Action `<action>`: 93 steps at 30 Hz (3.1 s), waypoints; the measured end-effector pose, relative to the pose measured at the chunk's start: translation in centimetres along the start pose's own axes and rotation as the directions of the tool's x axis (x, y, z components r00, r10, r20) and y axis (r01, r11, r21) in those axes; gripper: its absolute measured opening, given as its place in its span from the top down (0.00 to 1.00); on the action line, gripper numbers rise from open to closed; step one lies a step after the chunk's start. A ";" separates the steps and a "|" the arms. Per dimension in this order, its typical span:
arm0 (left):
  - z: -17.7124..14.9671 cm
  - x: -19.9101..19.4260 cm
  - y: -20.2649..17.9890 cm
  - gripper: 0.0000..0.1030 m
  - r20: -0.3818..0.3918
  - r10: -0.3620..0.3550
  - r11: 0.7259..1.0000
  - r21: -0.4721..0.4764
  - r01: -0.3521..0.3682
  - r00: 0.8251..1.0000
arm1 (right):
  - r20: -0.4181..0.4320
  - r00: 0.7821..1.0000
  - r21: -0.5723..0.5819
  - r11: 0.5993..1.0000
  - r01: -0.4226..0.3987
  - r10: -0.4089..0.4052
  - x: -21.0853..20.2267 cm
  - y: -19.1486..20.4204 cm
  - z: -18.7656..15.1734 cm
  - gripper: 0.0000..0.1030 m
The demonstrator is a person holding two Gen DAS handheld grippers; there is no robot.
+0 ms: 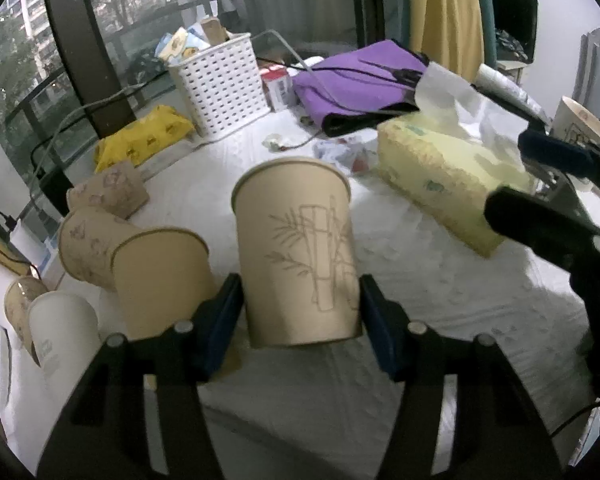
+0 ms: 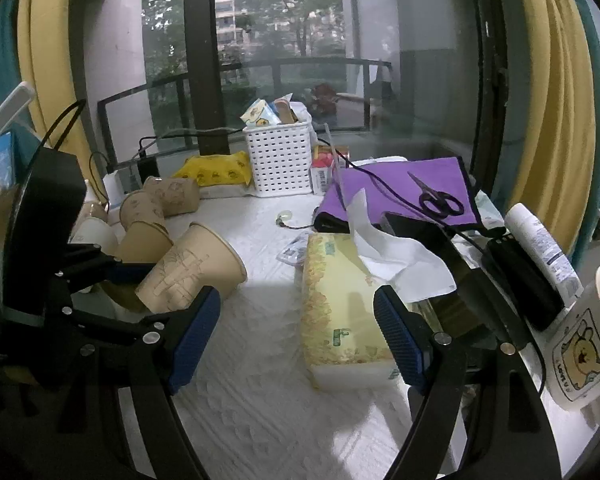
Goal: Flip cup upright
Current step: 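Close the left tool on the bamboo-print brown paper cup and lift it, then carry the cup with the left tool while the right tool approaches it, then close the right tool on the cup while the left tool opens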
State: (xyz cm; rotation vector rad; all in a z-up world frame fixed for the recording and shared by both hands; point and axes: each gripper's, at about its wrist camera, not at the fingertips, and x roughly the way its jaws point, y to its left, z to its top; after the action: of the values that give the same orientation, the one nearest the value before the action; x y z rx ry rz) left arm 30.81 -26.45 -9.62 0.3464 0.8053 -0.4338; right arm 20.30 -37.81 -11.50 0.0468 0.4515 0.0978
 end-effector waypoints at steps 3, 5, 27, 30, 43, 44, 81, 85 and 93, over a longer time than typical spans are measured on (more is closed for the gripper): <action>0.0 -1.3 0.2 0.43 0.032 -0.011 1.000 -0.011 0.011 0.999 | 0.006 1.000 0.000 1.000 0.004 -0.004 -0.4 0.2 0.1 0.21; -0.1 -2.3 0.2 0.43 0.053 -0.010 1.000 -0.012 0.010 0.999 | 0.011 1.000 0.000 1.000 0.005 -0.005 -0.6 0.4 0.2 0.21; -7.2 -14.6 2.0 0.43 0.218 0.004 0.997 -0.082 0.015 0.976 | 0.087 0.993 -0.060 0.996 -0.072 0.077 -7.6 7.7 0.2 0.21; -8.7 -15.8 2.4 0.43 0.226 0.016 0.995 -0.100 0.007 0.974 | 0.078 0.990 -0.058 0.992 -0.112 0.116 -8.3 9.0 -0.1 0.21; -16.2 -18.9 4.7 0.43 0.216 0.073 0.977 -0.211 -0.026 0.974 | -0.012 0.960 -0.047 0.959 -0.279 0.279 -9.1 15.6 -1.5 0.21; -17.0 -19.3 5.0 0.43 0.220 0.081 0.974 -0.224 -0.031 0.972 | -0.020 0.956 -0.048 0.955 -0.292 0.292 -9.1 16.2 -1.6 0.21; -32.7 -28.4 5.8 0.43 0.577 0.244 0.933 -0.360 -0.025 0.780 | -0.220 0.751 -0.083 0.755 -0.650 0.623 -12.0 31.5 -4.0 0.21; -32.7 -28.8 5.4 0.43 0.592 0.247 0.938 -0.344 -0.036 0.767 | -0.240 0.729 -0.050 0.741 -0.669 0.642 -11.6 31.6 -4.2 0.21; -32.4 -29.0 4.8 0.43 0.598 0.235 0.947 -0.319 -0.042 0.767 | -0.252 0.693 -0.004 0.715 -0.699 0.675 -11.2 31.1 -4.3 0.28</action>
State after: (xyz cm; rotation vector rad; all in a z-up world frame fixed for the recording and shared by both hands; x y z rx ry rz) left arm -4.45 -0.62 -8.10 -0.0284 0.1661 -0.2553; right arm 5.76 -7.92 -8.44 0.1074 0.6491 0.8891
